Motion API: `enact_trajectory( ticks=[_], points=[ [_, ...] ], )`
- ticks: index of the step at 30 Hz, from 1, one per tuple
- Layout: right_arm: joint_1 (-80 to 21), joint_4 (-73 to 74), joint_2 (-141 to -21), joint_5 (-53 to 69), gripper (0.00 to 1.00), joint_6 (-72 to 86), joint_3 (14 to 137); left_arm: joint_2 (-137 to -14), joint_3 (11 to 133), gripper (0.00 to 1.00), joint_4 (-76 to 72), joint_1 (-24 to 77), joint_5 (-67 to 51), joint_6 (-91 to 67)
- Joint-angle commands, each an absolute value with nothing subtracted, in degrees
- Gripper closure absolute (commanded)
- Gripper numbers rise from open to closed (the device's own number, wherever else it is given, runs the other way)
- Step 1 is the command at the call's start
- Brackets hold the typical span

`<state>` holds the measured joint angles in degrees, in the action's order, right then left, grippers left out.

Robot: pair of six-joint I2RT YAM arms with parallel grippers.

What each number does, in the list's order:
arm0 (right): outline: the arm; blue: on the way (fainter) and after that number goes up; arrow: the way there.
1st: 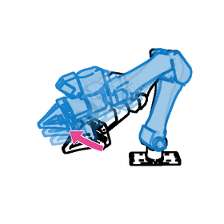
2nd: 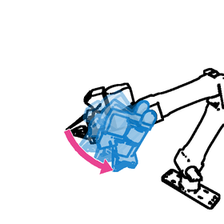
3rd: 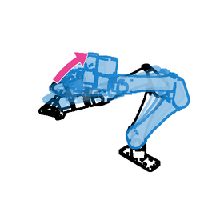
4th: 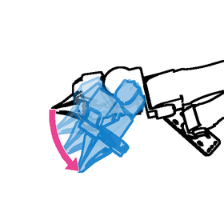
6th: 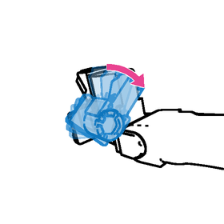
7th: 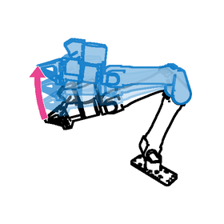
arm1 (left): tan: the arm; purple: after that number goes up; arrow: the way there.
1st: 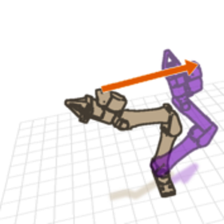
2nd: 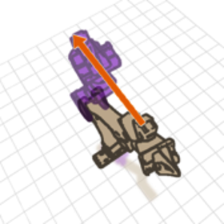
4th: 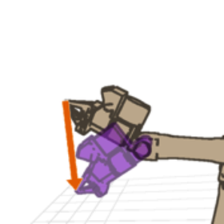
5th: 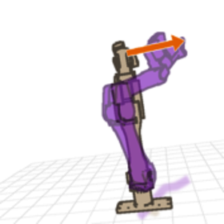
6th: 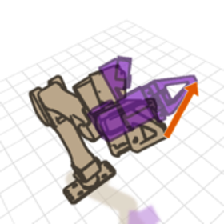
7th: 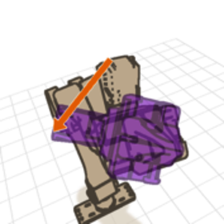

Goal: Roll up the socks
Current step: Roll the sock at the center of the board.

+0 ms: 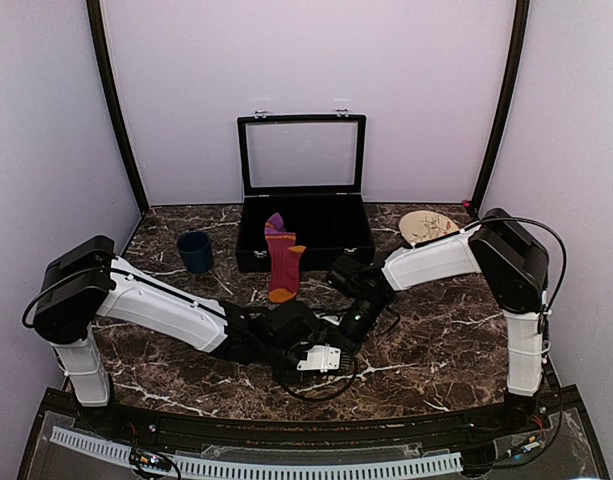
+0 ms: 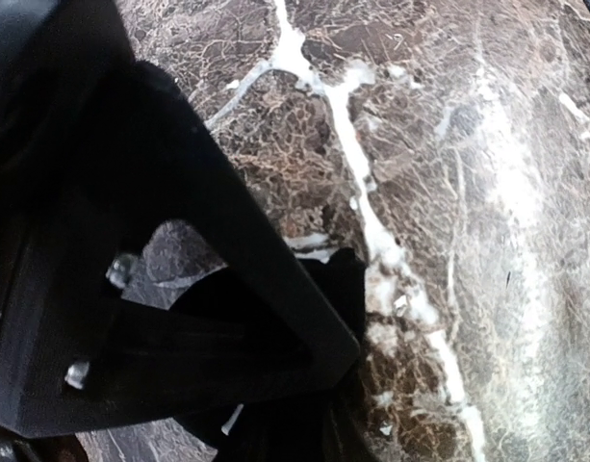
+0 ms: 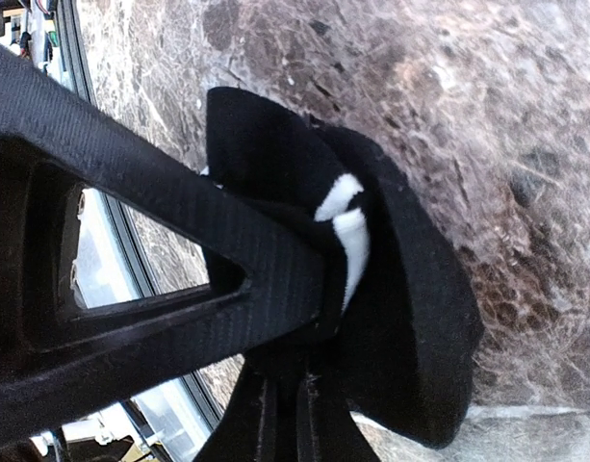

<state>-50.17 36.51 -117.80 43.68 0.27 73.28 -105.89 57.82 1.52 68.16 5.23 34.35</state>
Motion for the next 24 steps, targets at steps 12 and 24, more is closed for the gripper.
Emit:
enact_trajectory(
  ticks=[12, 24],
  points=[
    [-49.38, 35.10, -116.71, 44.05, 0.91, 1.06, 72.08, -107.49, 60.63, 0.92, 9.33, 68.36, 1.81, 32.20],
    [-47.91, 31.11, -113.79, 44.43, 0.70, 2.85, 68.14, -107.43, 61.26, 1.00, 13.68, 66.33, -4.32, 28.32]
  ],
)
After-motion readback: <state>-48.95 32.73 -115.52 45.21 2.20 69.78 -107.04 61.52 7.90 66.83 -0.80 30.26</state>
